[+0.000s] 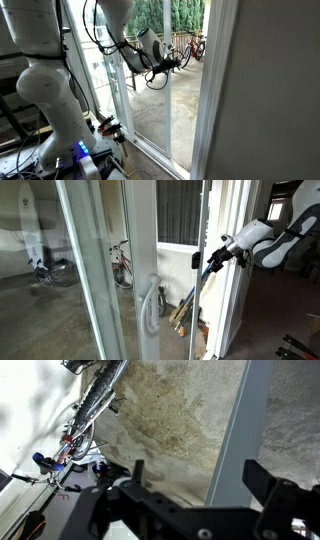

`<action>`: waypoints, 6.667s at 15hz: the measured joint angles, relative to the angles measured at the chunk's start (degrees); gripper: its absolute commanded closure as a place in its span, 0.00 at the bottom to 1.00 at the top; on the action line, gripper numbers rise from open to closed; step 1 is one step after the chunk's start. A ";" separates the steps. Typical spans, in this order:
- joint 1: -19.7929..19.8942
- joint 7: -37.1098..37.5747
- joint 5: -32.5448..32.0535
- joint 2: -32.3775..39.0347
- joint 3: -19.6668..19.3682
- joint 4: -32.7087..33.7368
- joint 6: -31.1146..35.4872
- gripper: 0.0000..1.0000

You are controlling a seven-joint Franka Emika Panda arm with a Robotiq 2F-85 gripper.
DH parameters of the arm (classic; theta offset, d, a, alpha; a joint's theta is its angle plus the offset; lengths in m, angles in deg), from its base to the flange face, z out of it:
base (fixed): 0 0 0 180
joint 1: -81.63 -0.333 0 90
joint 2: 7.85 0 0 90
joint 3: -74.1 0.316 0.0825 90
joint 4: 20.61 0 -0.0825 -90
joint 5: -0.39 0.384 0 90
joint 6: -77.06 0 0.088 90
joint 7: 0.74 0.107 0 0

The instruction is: Slide the door to the side to open it

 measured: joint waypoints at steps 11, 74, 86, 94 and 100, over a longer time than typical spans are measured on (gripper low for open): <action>0.04 2.91 -0.08 -0.10 6.92 1.51 0.37 0.00; -6.17 -1.92 53.25 -18.36 30.57 -1.84 2.28 0.00; 11.50 -1.96 55.26 -20.76 50.81 -0.70 2.29 0.00; 13.99 -1.73 55.22 -22.51 52.85 -0.57 2.28 0.00; 6.31 -1.72 55.20 -23.98 41.14 -2.09 2.28 0.00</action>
